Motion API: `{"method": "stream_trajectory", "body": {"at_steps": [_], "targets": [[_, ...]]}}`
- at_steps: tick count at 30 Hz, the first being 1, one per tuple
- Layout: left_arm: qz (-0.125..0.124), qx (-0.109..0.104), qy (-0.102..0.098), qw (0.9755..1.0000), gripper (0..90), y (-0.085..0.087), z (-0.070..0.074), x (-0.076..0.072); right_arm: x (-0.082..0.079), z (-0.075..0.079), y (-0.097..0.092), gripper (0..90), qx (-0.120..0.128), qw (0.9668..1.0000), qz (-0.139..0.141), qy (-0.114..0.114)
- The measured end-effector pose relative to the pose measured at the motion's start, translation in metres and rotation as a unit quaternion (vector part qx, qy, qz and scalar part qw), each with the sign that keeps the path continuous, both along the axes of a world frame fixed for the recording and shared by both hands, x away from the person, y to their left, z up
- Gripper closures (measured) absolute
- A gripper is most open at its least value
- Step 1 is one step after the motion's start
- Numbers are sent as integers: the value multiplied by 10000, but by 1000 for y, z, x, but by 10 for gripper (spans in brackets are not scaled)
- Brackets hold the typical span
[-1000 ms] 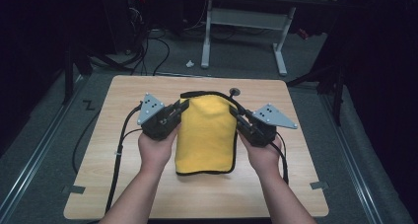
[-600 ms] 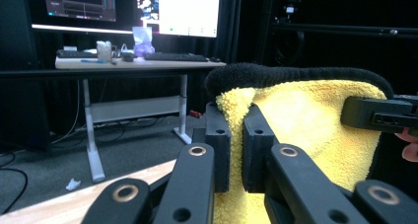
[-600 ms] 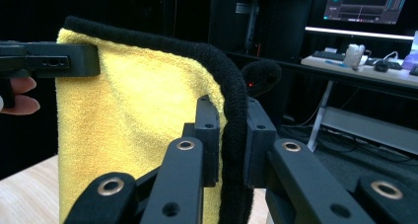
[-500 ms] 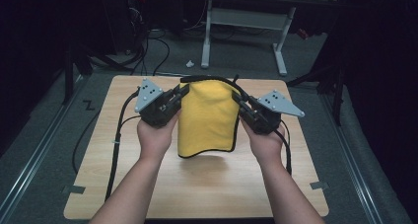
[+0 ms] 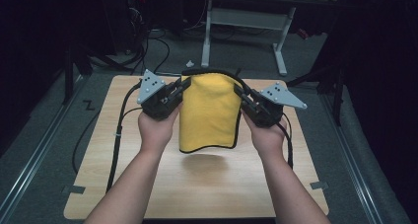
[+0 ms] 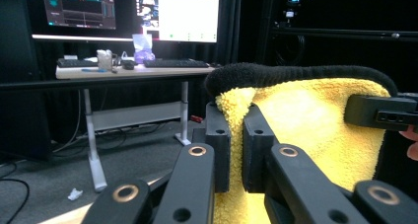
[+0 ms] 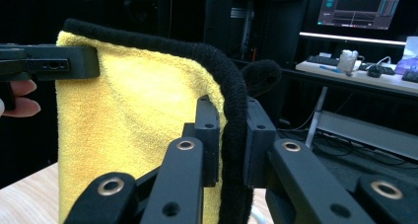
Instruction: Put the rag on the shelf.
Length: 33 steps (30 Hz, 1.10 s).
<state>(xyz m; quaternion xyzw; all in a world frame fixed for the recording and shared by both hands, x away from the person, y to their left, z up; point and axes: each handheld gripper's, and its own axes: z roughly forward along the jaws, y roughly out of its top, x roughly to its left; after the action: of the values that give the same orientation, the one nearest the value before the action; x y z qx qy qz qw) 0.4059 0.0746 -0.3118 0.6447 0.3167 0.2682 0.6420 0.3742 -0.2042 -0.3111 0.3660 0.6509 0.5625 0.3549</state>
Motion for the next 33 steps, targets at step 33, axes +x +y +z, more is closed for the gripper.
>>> {"method": "stream_trajectory", "body": {"at_steps": [33], "targets": [[113, 597, 789, 9950, 837, -2, -36, 123, 122, -17, 0, 811, -544, 9971, -140, 512]]}}
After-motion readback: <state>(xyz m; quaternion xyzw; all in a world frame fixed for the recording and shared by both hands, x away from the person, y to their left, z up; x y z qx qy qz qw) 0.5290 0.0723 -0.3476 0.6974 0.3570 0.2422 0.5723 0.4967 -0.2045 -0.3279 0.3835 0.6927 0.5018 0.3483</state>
